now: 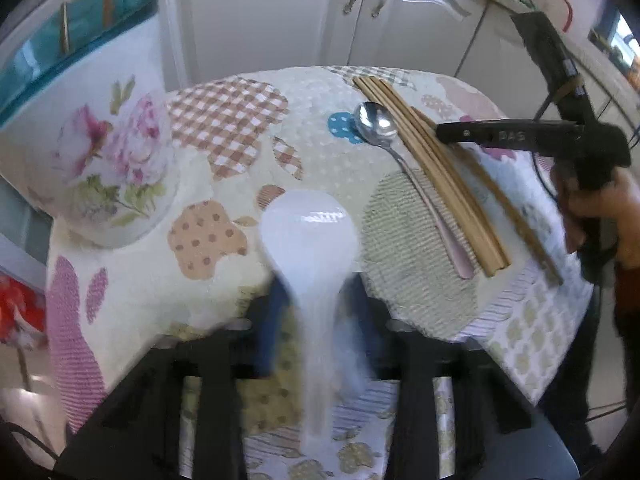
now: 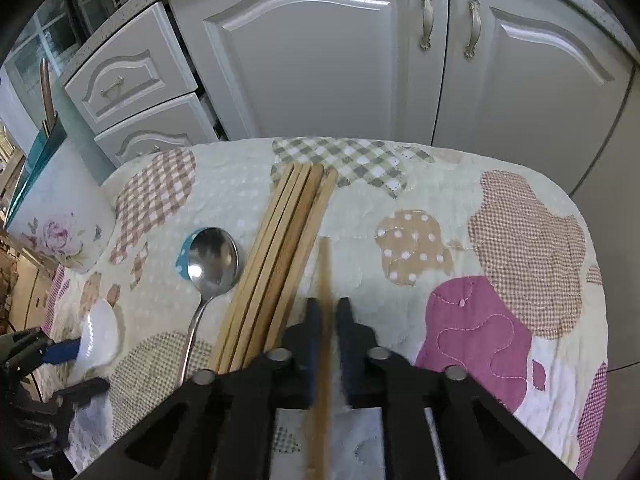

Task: Organize utensils
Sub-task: 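Carry the chopstick and white spoon to the teal cup and drop both in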

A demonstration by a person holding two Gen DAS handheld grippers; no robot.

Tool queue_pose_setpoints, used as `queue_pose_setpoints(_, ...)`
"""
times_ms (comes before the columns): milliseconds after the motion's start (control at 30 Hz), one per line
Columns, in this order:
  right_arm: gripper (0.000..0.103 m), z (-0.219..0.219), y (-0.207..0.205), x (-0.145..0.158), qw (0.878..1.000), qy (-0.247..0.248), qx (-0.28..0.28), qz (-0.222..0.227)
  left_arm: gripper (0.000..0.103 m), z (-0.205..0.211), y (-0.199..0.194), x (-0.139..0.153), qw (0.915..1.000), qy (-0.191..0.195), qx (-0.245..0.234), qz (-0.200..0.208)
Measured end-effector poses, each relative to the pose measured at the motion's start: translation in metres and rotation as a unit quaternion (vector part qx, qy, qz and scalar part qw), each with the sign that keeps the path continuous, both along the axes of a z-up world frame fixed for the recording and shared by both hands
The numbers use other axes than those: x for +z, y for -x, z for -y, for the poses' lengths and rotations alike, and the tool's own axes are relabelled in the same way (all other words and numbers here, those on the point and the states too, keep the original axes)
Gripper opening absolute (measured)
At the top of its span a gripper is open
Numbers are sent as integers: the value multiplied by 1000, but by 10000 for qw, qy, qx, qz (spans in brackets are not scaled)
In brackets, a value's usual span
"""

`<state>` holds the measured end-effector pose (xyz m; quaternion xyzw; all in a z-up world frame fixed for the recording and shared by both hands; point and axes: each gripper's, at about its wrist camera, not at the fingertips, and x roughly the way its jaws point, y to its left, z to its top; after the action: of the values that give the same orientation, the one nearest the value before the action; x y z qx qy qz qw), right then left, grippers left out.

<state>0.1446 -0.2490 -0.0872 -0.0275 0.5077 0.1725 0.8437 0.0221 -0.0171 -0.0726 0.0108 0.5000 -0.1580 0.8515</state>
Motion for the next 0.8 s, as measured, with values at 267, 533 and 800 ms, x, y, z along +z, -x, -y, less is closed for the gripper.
queue_pose_setpoints(267,5,21,32,52,9971,-655,19,377,21,-44,10,43,9849,1689,54,387)
queue_pose_setpoints(533,5,11,62,124,9869,-1223,297,1010,10,-70,22,96,9725,2058,145,1080)
queue_pose_setpoints(800,5,-3,70,141,9832,-1328,446,1170,16,-69,17,64,9797,1830,510,633)
